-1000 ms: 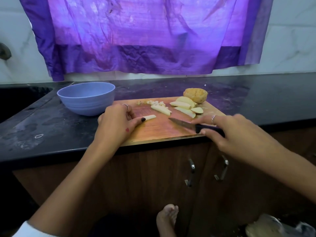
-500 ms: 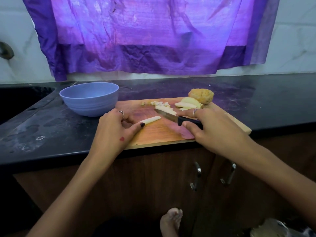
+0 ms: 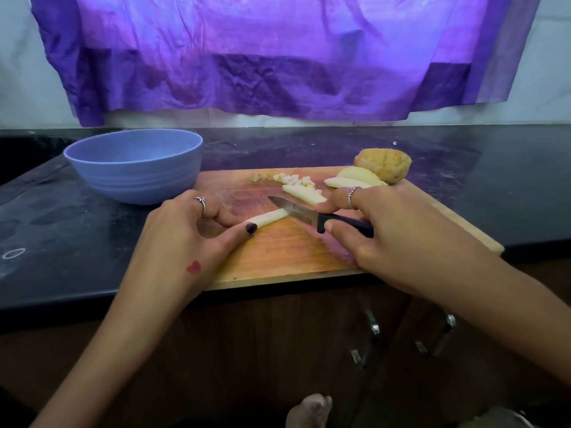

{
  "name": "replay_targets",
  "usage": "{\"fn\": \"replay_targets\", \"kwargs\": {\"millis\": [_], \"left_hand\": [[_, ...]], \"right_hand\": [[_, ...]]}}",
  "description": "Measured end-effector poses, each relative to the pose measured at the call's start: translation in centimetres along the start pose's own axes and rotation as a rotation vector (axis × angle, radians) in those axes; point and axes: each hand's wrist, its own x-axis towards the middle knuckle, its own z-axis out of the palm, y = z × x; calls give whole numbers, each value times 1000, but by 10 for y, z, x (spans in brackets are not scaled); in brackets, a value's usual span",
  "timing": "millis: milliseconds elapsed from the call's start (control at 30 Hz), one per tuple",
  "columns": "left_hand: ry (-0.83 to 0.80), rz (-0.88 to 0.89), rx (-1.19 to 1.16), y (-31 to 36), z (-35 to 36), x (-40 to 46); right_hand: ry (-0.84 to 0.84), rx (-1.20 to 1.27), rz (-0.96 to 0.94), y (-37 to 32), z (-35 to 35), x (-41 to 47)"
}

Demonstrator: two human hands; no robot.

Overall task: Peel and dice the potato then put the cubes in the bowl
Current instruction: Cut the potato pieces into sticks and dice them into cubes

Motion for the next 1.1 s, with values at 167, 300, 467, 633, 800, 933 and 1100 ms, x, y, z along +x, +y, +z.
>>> {"fn": "replay_targets", "kwargs": {"millis": [167,300,467,633,800,933,1100], "left_hand": [[13,-5,-44,0,1,-2],[10,-15,-43,0,1,-2],[1,-25,-50,1,1,-2],[0,-31,-54,1,0,-3],[-14,-31,-41,2,0,-2],[-7,-38,-41,3,0,-3],[6,-62,-42,3,0,-3]], "right_hand": [[-4,-104,-51,1,5,1],[85,-108,-57,7,11,-6],[38,101,-42,8,11,-6],[7,102,-30,8,10,-4],[-12,16,-21,-2,7,3],[-20,-29,-26,-9,12,10],[4,-121,-45,-10,16,4]]}}
